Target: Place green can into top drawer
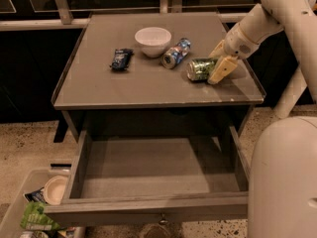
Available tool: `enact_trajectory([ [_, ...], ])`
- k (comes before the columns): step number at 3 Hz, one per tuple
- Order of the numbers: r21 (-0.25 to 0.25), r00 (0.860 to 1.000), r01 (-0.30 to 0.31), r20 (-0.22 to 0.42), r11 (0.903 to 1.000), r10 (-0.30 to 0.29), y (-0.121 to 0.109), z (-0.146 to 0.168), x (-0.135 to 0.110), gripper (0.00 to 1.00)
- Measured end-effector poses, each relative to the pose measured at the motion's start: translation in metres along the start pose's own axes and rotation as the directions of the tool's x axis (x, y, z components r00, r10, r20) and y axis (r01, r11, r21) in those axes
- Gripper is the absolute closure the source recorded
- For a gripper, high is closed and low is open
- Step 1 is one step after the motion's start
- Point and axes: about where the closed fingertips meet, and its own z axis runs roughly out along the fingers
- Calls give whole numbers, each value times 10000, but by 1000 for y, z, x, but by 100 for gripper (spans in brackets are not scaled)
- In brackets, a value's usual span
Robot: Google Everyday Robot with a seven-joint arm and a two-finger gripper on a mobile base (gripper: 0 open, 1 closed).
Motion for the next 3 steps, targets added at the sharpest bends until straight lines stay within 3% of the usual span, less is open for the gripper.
enact_trajectory([
  [2,0,10000,0,0,10000,0,0,0,0,86],
  [3,1,10000,0,1,10000,0,0,0,0,100],
])
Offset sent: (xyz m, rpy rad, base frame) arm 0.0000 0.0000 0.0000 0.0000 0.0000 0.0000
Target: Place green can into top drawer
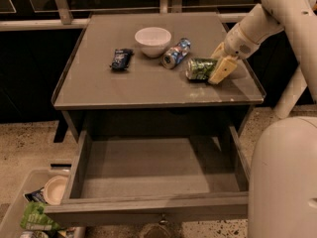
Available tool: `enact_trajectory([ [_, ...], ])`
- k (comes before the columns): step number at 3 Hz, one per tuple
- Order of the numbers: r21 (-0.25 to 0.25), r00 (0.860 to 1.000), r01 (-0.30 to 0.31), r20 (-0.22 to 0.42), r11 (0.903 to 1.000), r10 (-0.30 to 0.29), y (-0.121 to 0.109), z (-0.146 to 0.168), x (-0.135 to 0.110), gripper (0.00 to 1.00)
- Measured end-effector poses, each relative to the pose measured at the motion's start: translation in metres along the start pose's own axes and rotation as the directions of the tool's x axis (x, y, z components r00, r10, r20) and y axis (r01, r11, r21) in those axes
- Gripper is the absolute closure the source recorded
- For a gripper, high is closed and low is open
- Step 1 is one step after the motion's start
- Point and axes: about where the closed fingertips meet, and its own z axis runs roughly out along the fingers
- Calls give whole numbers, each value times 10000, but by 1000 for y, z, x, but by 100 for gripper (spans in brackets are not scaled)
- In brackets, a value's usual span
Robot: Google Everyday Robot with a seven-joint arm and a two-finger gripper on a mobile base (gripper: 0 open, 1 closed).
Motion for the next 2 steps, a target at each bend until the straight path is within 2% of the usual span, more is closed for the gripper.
enact_trajectory([
  [1,12,10000,2,5,10000,-2,-1,1,0,100],
  [2,166,9999,153,-84,9997,-151,9,-8,4,100],
])
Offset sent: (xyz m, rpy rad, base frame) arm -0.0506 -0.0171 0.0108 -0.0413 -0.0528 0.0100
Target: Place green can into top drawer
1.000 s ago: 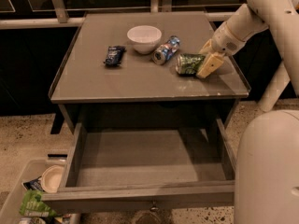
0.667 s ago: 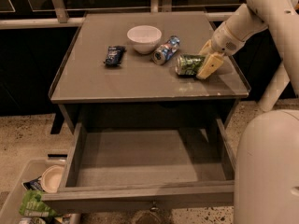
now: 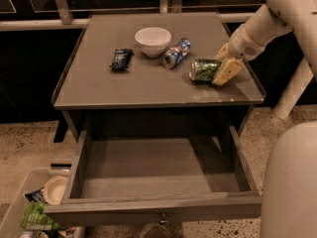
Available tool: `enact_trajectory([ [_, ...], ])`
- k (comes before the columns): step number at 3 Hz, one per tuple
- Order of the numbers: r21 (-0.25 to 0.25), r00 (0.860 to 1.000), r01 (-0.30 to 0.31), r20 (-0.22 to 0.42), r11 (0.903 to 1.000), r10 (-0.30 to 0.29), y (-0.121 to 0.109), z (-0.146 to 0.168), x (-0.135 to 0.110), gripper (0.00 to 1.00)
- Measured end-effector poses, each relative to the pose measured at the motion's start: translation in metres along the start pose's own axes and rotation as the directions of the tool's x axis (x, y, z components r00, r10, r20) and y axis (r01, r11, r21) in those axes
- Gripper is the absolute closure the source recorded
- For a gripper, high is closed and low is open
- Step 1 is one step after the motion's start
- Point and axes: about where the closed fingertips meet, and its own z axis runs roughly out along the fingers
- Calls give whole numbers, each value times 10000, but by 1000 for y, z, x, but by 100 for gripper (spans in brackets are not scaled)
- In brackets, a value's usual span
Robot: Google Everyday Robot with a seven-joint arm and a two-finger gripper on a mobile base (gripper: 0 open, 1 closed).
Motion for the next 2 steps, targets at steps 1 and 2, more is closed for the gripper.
enact_trajectory([
  [1,624,9994,352,-1,9974,-353,27,-32,4,100],
  [2,1667,9973,680,163,9837,-717,70,-81,2,100],
])
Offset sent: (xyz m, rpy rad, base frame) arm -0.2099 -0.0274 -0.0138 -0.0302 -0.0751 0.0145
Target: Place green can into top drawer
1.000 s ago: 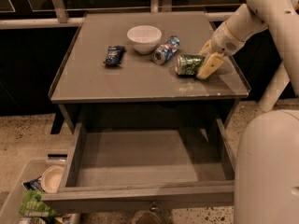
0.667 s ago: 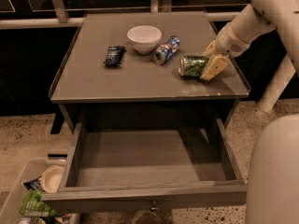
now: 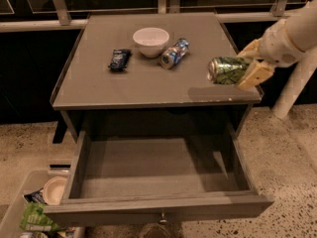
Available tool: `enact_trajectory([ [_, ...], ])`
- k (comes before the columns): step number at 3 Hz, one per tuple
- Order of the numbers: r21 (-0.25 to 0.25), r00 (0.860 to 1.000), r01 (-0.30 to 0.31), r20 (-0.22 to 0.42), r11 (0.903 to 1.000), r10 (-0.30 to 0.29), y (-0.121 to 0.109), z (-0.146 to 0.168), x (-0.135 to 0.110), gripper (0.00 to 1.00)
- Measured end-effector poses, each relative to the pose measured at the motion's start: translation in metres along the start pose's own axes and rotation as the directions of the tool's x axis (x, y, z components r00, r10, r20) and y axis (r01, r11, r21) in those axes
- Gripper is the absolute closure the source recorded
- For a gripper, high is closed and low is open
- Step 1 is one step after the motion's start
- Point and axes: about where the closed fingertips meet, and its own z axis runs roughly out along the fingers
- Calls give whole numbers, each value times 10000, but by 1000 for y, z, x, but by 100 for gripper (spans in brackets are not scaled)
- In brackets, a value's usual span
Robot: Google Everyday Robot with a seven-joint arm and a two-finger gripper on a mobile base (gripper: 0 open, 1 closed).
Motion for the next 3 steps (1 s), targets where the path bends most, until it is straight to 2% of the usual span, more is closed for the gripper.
enact_trajectory([
  [1,503,9992,24,398,9987,-44,50,-22,1,100],
  [2,186,9956,-424,848,9989,407,112,3,29,100],
  [3,-892,9900,-1061,832,9903,1135,172,74,67,100],
])
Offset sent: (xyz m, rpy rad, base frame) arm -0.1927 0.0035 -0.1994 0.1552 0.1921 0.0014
